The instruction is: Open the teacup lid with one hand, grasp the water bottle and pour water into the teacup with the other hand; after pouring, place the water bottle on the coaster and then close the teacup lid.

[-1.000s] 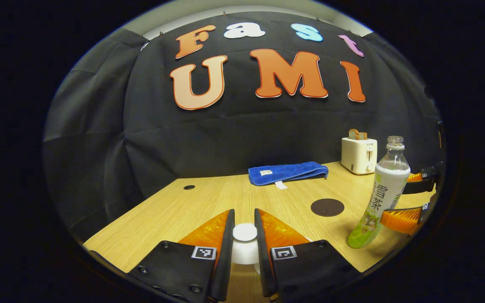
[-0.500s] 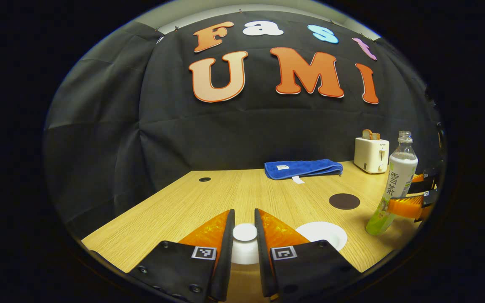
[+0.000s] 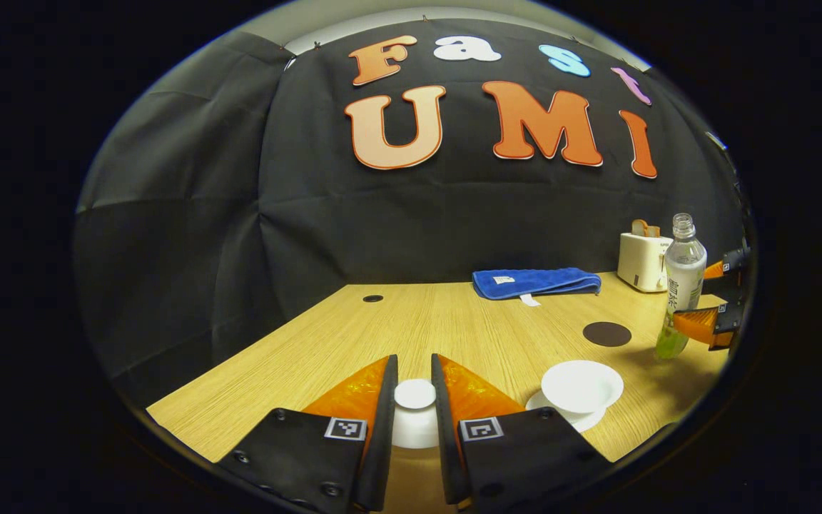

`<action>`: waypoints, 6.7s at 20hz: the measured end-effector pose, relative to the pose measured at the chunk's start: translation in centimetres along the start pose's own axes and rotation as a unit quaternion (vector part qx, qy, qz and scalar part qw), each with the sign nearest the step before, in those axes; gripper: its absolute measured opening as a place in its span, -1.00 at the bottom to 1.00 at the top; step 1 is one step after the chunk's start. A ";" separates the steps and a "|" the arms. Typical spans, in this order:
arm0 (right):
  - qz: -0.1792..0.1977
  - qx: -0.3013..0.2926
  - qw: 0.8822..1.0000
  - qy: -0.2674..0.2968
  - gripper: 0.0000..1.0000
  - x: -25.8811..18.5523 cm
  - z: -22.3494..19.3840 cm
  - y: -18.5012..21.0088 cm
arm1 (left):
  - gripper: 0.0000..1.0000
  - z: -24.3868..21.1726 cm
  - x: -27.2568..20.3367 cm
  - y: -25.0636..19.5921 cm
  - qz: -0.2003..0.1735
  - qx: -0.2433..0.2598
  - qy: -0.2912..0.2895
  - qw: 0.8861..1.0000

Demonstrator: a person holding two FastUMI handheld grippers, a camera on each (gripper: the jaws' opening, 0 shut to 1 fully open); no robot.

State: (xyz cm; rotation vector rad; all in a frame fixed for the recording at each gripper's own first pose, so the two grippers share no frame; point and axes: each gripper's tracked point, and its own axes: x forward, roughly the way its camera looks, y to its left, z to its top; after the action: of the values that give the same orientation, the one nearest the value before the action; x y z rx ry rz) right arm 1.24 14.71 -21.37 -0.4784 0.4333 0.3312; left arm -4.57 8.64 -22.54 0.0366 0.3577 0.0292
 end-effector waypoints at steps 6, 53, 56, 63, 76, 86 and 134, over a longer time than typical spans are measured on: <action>-0.038 -0.138 0.990 0.007 0.31 0.4 0.2 -0.4 | -0.33 -0.6 -0.2 1.4 0.006 0.002 0.002 1.000; -0.142 -0.624 0.761 -0.108 0.29 3.4 7.2 1.5 | -0.34 -0.8 -3.3 6.3 0.019 0.016 0.000 1.000; -0.141 -0.640 0.747 -0.112 0.29 3.3 7.8 1.5 | -0.34 -0.8 -3.4 6.3 0.019 0.021 0.000 1.000; -0.149 -0.671 0.715 -0.132 0.29 3.0 8.9 1.7 | -0.34 -0.8 -3.5 6.2 0.017 0.023 0.003 1.000; -0.157 -0.721 0.656 -0.160 0.29 2.6 10.7 2.3 | -0.33 -1.1 -3.6 5.7 0.007 0.026 0.007 1.000; -0.154 -0.755 0.608 -0.192 0.29 2.0 11.9 3.3 | -0.33 -1.1 -3.8 5.5 0.003 0.028 0.010 1.000; 0.010 0.217 0.969 -0.117 0.31 9.4 0.3 0.5 | -0.34 7.3 -2.7 -10.5 -0.105 -0.026 -0.096 0.989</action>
State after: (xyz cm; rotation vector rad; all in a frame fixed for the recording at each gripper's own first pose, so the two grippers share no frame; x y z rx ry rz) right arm 9.21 17.20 -25.82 -0.0048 0.2680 0.2974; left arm -4.34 -2.19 -15.17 -0.0501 0.1668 -0.1734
